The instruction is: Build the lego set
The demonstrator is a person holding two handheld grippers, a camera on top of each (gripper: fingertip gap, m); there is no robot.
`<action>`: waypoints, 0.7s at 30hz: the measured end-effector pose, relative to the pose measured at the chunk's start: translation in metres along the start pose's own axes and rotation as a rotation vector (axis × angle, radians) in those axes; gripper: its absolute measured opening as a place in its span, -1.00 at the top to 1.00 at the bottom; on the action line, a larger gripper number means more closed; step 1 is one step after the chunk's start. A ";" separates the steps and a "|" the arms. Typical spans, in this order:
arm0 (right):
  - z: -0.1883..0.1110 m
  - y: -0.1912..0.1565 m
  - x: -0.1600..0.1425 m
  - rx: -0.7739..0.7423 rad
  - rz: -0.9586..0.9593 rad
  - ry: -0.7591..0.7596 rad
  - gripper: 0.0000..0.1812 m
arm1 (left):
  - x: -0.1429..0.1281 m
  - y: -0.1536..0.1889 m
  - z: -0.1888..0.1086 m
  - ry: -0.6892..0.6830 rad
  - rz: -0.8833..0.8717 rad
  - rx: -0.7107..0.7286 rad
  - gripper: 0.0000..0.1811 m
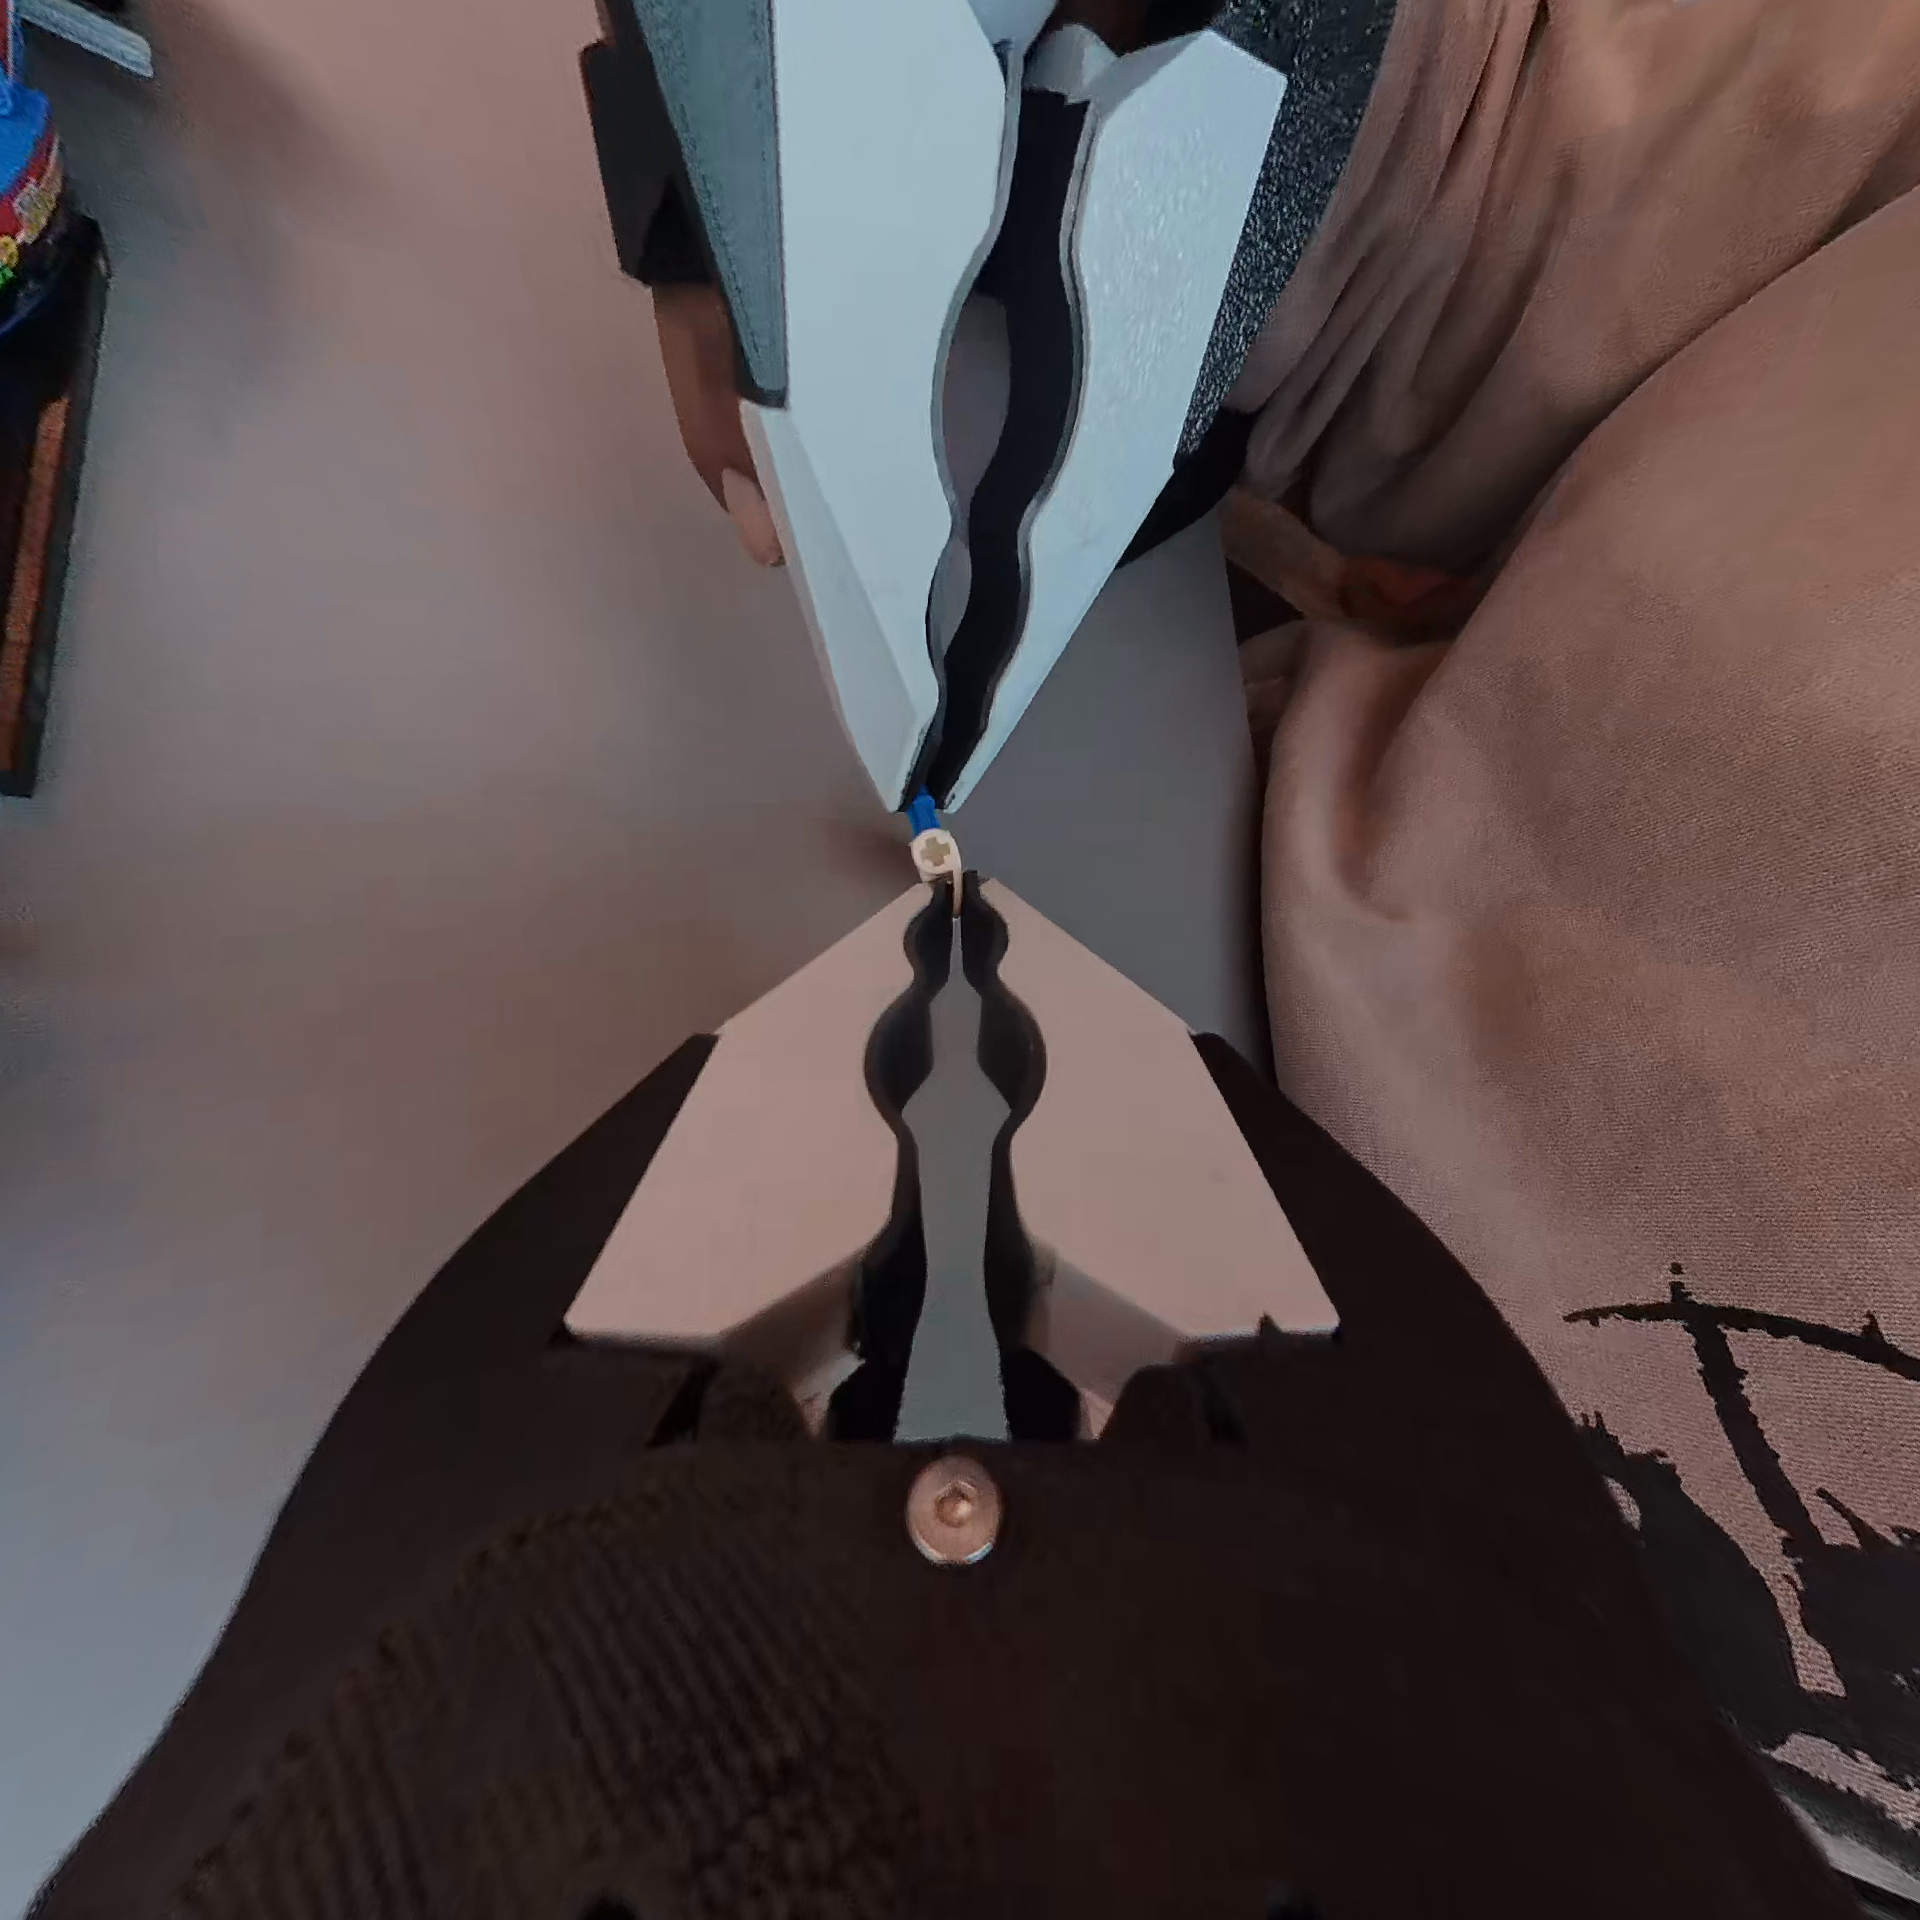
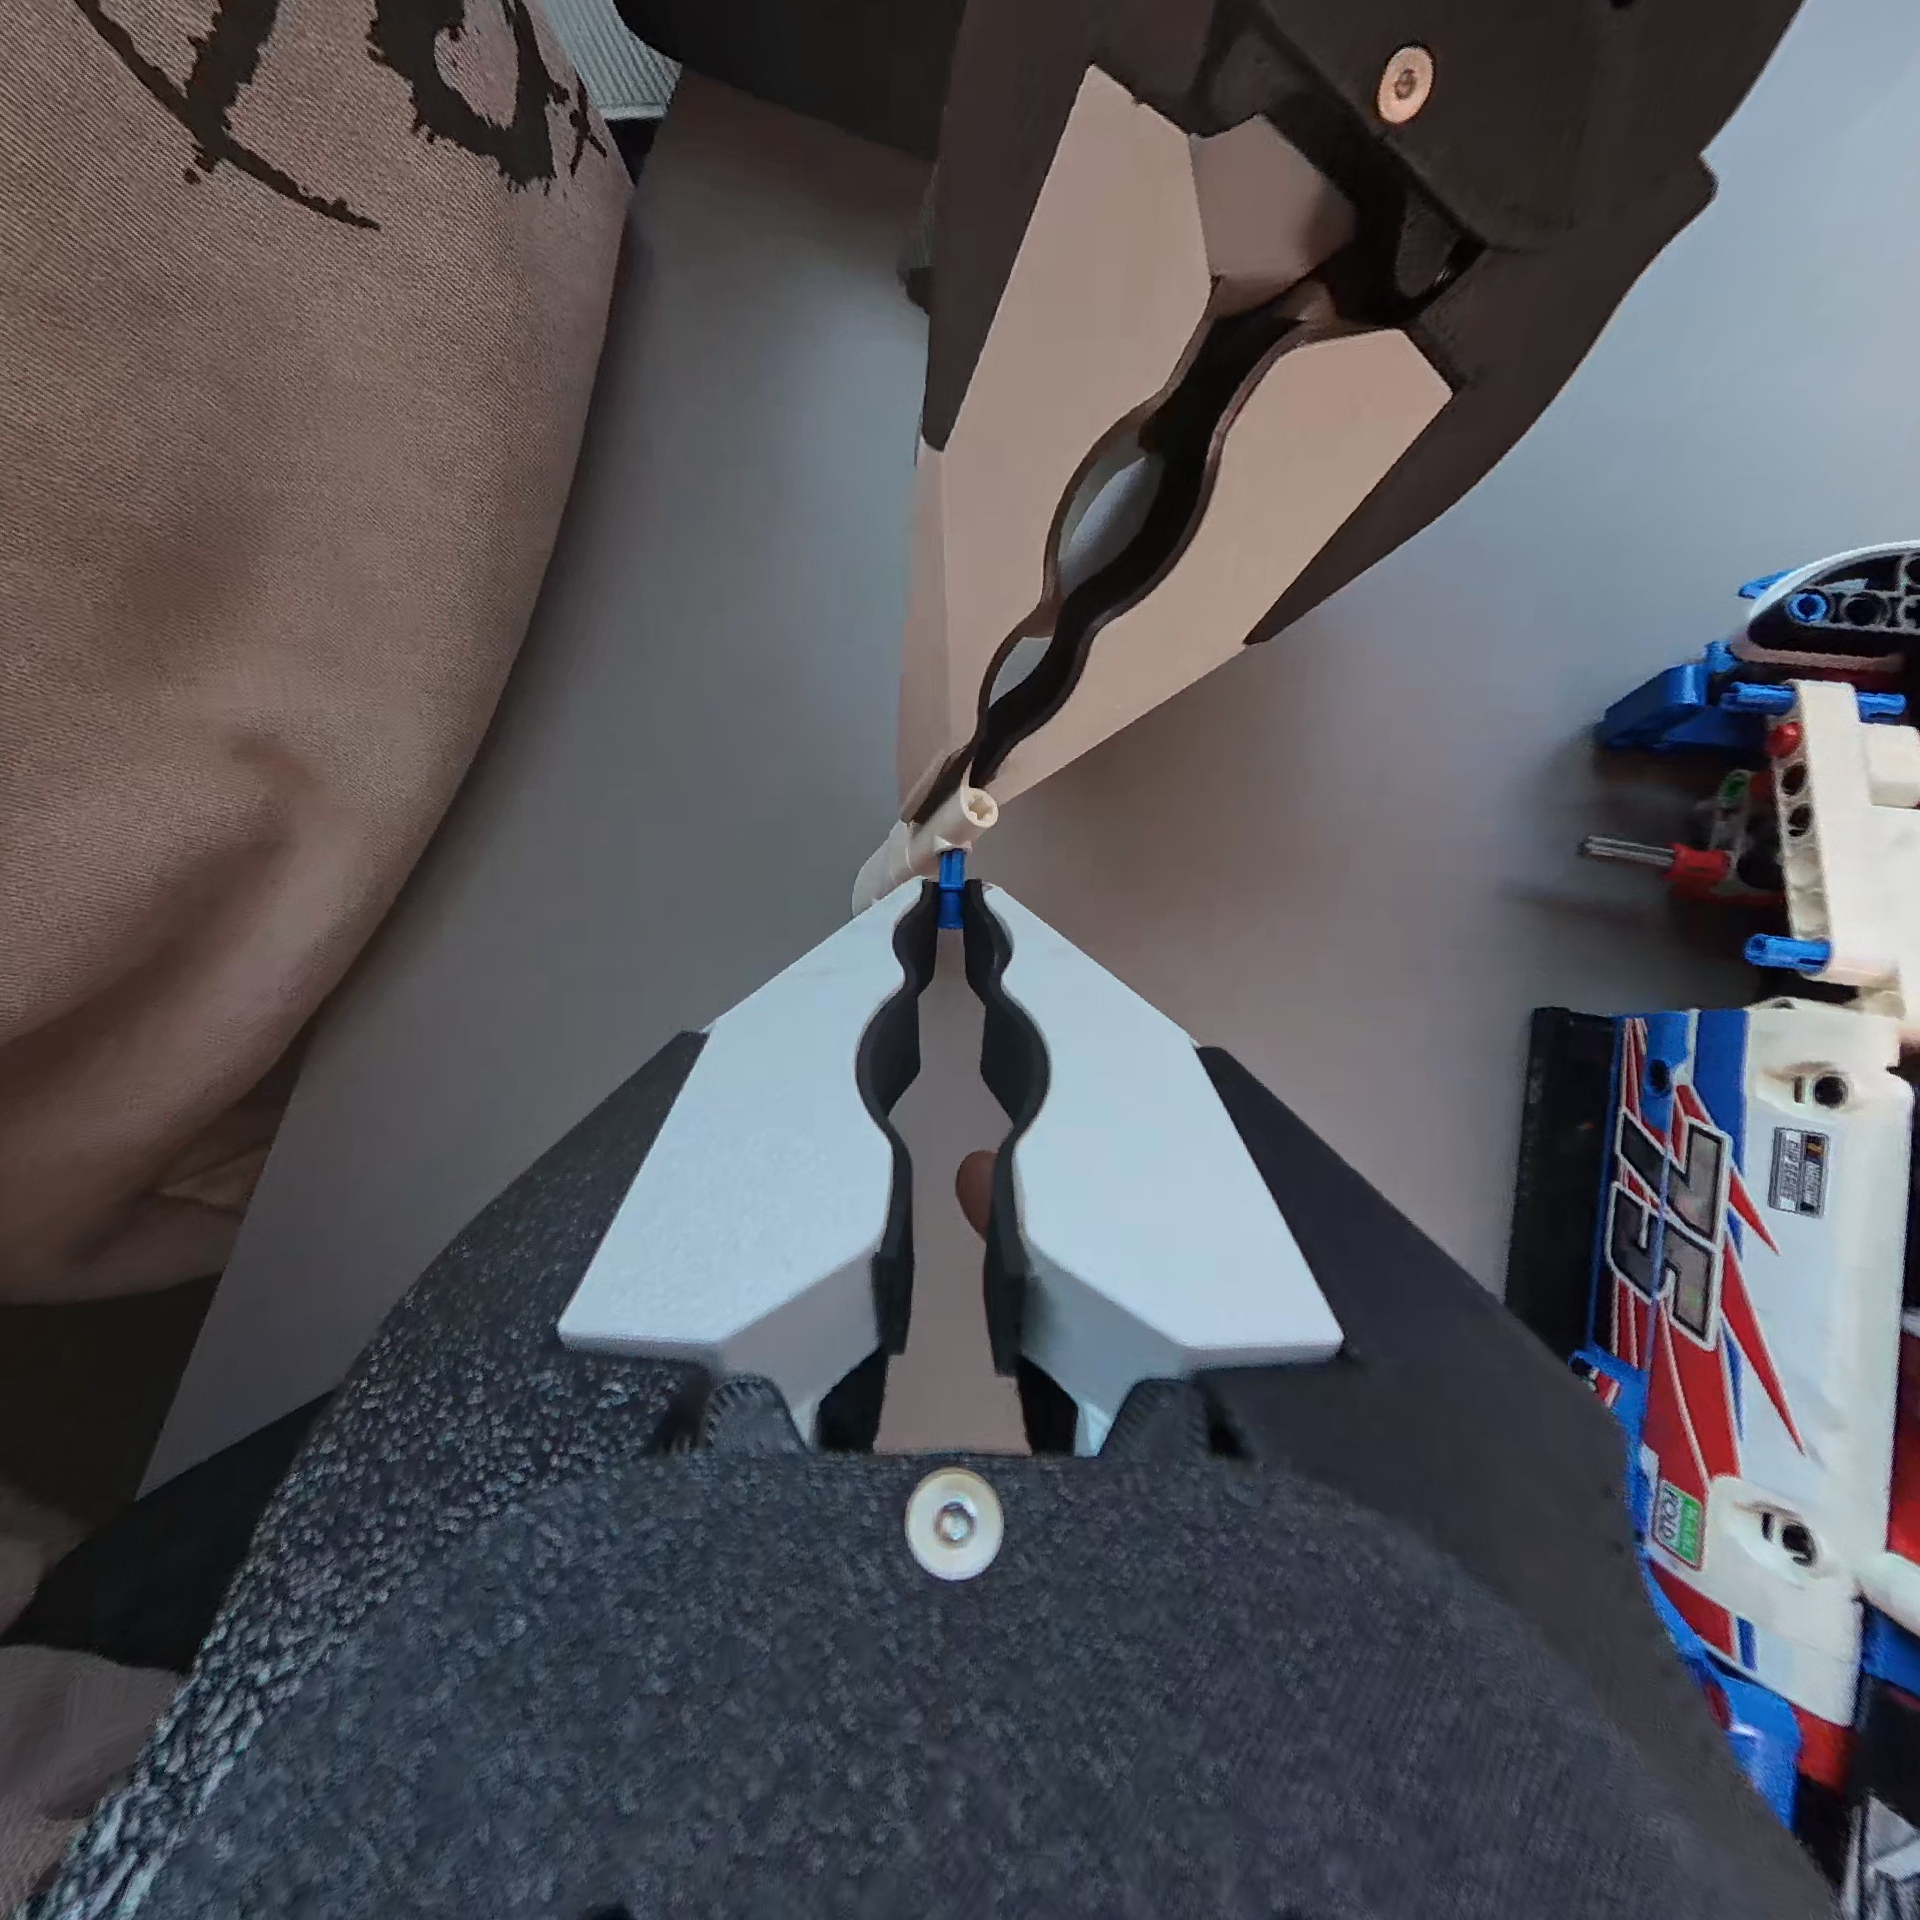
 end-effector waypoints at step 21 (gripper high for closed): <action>-0.029 -0.008 -0.018 -0.145 0.116 0.663 0.83 | 0.005 0.018 -0.034 0.372 0.320 0.079 1.00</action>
Point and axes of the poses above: each gripper's, where its closed fingertips meet, z out along the fingers, x out of its top, y = z × x across the jaws, the point moved 10 cm from there along -z, back along the fingers, and after that the axes turned 4 degrees about -z, right-handed, at the moved point
